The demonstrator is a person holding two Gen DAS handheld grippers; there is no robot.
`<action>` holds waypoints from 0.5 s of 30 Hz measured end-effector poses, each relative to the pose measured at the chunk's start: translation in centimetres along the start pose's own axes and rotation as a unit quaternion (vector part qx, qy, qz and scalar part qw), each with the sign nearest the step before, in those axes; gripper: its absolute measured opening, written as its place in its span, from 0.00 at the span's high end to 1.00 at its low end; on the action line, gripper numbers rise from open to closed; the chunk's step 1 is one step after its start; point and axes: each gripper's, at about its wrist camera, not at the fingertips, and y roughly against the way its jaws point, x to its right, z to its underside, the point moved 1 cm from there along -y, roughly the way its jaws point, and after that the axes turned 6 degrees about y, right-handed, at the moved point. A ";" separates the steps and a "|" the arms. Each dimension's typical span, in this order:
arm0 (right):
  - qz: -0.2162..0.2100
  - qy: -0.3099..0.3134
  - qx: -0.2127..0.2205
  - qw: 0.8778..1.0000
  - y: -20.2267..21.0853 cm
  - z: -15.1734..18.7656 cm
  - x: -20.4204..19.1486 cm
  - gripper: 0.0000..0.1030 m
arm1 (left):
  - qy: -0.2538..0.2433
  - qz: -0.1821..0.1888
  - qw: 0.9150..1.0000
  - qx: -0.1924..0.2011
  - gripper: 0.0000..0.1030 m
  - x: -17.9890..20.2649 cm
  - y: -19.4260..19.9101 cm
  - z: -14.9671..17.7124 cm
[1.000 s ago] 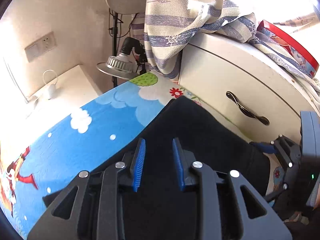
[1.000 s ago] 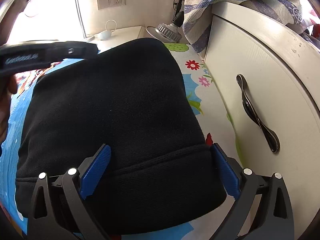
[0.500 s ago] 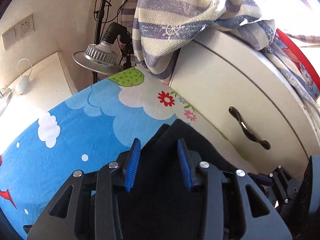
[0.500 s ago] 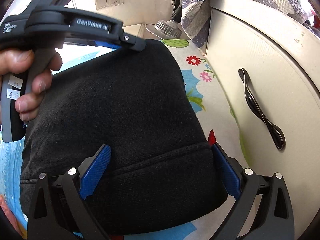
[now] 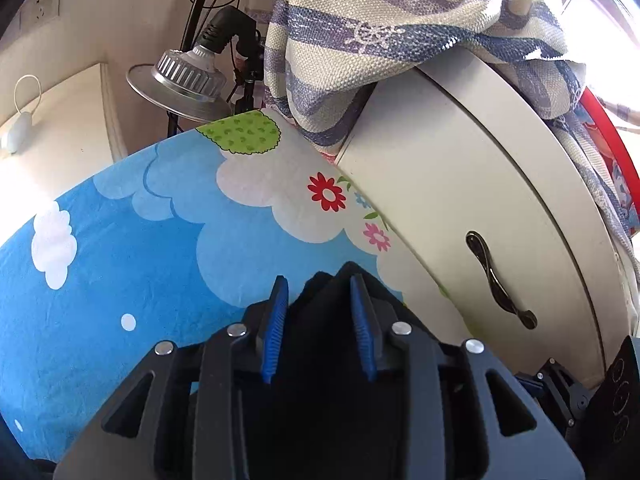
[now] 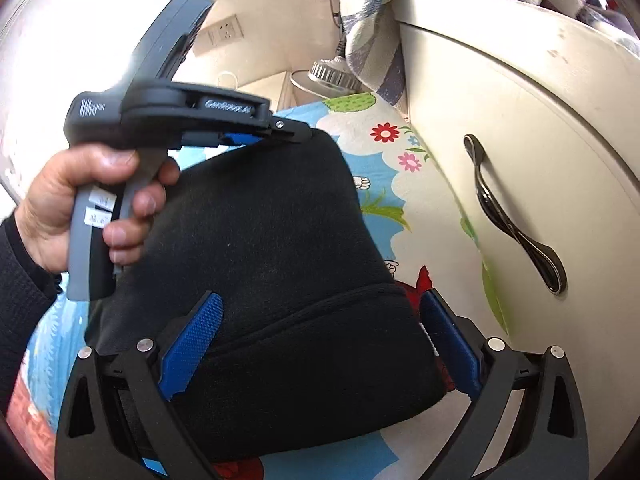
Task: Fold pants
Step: 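Press the folded bundle flat with the right tool while the left tool holds its edge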
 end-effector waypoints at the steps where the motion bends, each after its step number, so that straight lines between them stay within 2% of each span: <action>1: -0.010 -0.017 0.006 1.000 0.2 -0.1 0.7 0.07 | 0.008 0.001 1.000 0.005 0.41 -0.3 0.2 0.0; 5: -0.043 -0.034 -0.004 0.999 -1.3 -1.0 2.2 0.07 | 0.045 0.041 0.998 -0.013 0.40 -1.6 -0.7 -0.3; 8: -0.067 -0.033 -0.039 0.996 -3.5 -1.5 2.8 0.07 | 0.057 0.065 0.996 -0.035 0.41 -1.9 -1.6 -0.4; 9: -0.086 -0.037 -0.062 0.994 -4.3 -1.3 2.8 0.12 | 0.066 0.077 0.994 -0.047 0.45 -2.1 -2.1 -0.5; 10: -0.114 -0.053 -0.073 0.989 -4.7 -1.0 2.9 0.24 | 0.077 0.094 0.991 -0.061 0.54 -2.3 -2.5 -0.7; 12: -0.114 -0.060 -0.076 0.989 -4.4 -0.6 2.8 0.26 | 0.081 0.125 0.985 -0.085 0.63 -2.4 -3.2 -0.9; 15: -0.100 -0.075 -0.079 0.989 -3.1 0.1 2.5 0.30 | 0.048 0.137 0.982 -0.122 0.67 -1.0 -4.3 -1.1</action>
